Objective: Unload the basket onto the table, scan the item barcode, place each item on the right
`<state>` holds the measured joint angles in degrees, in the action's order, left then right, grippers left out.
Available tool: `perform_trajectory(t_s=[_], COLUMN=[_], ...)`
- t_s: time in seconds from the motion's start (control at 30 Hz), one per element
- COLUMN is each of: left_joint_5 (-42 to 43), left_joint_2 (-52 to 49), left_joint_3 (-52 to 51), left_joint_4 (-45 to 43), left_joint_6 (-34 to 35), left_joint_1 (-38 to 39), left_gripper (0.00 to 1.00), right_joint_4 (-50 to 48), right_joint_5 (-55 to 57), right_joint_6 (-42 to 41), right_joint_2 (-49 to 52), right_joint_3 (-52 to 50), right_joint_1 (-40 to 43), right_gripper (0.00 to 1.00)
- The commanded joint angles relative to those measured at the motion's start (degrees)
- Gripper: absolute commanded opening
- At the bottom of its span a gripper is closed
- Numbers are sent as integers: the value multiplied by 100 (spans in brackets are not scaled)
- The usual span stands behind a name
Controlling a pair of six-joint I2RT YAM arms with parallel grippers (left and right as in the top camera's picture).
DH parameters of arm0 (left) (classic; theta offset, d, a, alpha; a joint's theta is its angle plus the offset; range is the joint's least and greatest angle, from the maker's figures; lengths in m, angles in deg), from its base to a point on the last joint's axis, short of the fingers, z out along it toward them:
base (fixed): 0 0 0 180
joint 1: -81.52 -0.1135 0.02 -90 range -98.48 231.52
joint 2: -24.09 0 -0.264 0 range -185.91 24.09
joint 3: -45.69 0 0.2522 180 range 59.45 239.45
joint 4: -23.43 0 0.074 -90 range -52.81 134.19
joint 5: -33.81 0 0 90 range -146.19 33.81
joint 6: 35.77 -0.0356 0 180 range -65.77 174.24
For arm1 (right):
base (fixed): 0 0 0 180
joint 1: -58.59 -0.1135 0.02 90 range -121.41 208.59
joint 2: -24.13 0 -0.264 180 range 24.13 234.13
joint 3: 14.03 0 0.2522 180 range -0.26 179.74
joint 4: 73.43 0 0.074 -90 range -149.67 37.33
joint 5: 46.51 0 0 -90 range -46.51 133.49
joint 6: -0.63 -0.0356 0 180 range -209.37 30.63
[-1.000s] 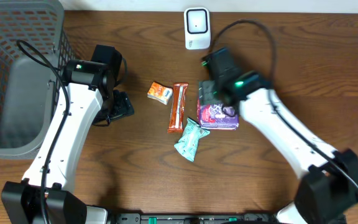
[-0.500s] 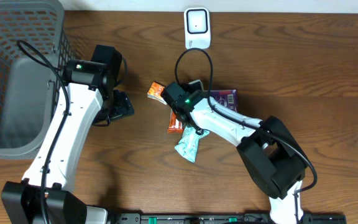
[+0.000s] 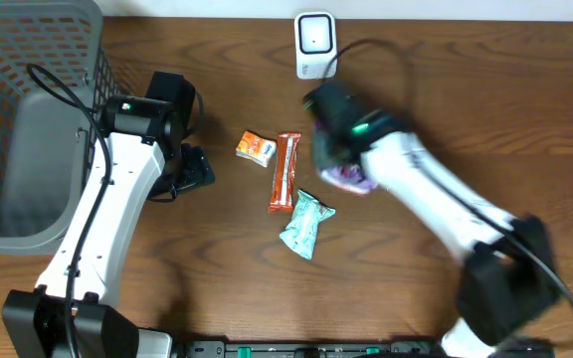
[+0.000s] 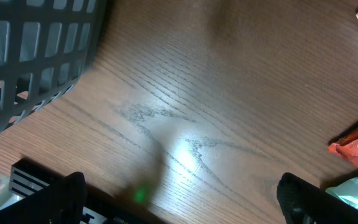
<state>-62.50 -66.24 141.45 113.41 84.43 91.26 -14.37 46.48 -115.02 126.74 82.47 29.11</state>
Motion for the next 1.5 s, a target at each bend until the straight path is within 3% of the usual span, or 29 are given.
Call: perform_trajectory(t_s=[0.0,0.07,0.2,0.37,0.47,0.53,0.6,0.83,0.97,1.23,1.47], left_joint_5=[-13,-13,-13,-13,-13,-13,-13,-13,-13,-13,-13], left_joint_2=[20,20,20,20,20,20,20,20,20,20,20], left_joint_3=[-24,-24,-24,-24,-24,-24,-24,-24,-24,-24,-24], left_joint_4=[22,22,22,22,22,22,24,22,22,24,22], left_joint_6=[68,70,68,70,70,70,68,68,70,68,70], left_joint_1=[-31,-31,-31,-31,-31,-31,-31,-31,-31,-31,-31], left_gripper=[98,98,98,98,98,98,98,98,98,98,98], right_joint_4=[83,122,-96,-1303,-1644,-1615,-1394,-155,466,833,173], right_joint_5=[-2811,-4260,-5565,-7237,-6920,-6212,-5302,-3845,-2704,-1740,-1810], right_joint_6=[673,1088,1200,1049,837,852,857,1335,1443,1523,1502], right_joint_2=[-452,-378,-127,212,352,354,262,-310,-640,-570,-535], right_joint_3=[173,55,-468,-1342,-1700,-1834,-1792,-1025,-675,-796,-1491], right_joint_1=[927,1432,1952,2321,2581,2791,3029,3279,3095,2855,3215], right_gripper=[1,1,1,1,1,11,29,78,98,99,99])
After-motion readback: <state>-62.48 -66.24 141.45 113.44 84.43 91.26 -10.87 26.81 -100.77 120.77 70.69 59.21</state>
